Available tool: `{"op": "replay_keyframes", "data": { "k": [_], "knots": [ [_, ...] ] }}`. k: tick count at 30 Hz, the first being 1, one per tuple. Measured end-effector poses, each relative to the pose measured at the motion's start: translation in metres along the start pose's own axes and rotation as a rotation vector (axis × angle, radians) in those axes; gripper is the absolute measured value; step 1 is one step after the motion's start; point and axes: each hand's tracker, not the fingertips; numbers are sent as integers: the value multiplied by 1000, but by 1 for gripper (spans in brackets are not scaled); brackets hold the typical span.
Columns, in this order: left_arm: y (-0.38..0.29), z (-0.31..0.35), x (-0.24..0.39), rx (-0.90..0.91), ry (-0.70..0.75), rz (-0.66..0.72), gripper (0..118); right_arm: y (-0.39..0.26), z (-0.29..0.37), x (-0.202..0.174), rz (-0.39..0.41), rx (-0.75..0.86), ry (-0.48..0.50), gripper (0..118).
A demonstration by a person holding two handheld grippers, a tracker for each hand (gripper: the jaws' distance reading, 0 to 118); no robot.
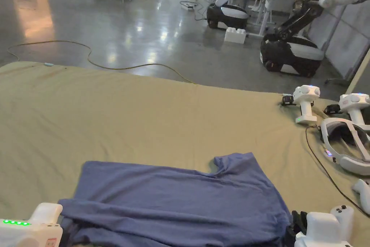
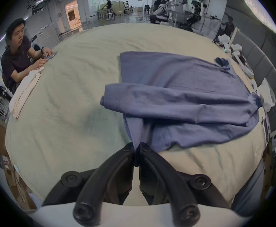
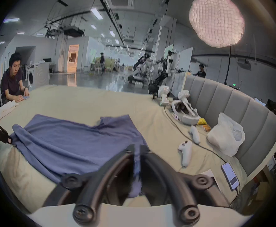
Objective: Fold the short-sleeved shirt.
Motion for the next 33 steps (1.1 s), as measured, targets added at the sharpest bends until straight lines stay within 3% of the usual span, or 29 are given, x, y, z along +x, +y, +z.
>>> {"op": "replay_keyframes", "data": {
  "k": [2,5,7,12,15,18,19,20,21,22,25,33],
  "knots": [
    [-5,8,-3,26,1,15,7,-3,-17,13,-1,-101,42,55],
    [-8,23,0,47,6,14,7,-14,-41,25,7,-223,64,63],
    [-10,29,2,51,0,15,7,-22,-58,29,20,-317,66,63],
    [-11,37,2,53,-11,32,7,-49,-100,34,-52,-521,110,63],
    [-11,36,3,48,-15,35,7,-67,-125,32,-32,-633,109,63],
    [-11,34,3,38,-15,41,7,-70,-124,32,-74,-617,121,57],
    [-12,34,3,37,-16,44,7,-69,-121,32,-78,-607,124,48],
    [-12,34,4,36,-16,48,7,-69,-121,33,-77,-600,145,28],
    [-12,33,4,37,-15,53,7,-69,-120,32,-72,-596,173,15],
    [-12,33,4,37,-13,53,7,-69,-118,29,-62,-596,168,12],
    [-11,33,6,37,-6,46,7,-67,-113,24,5,-586,162,7],
    [4,66,-3,99,-27,44,7,-24,-65,33,63,-465,146,6]
  ]
}}
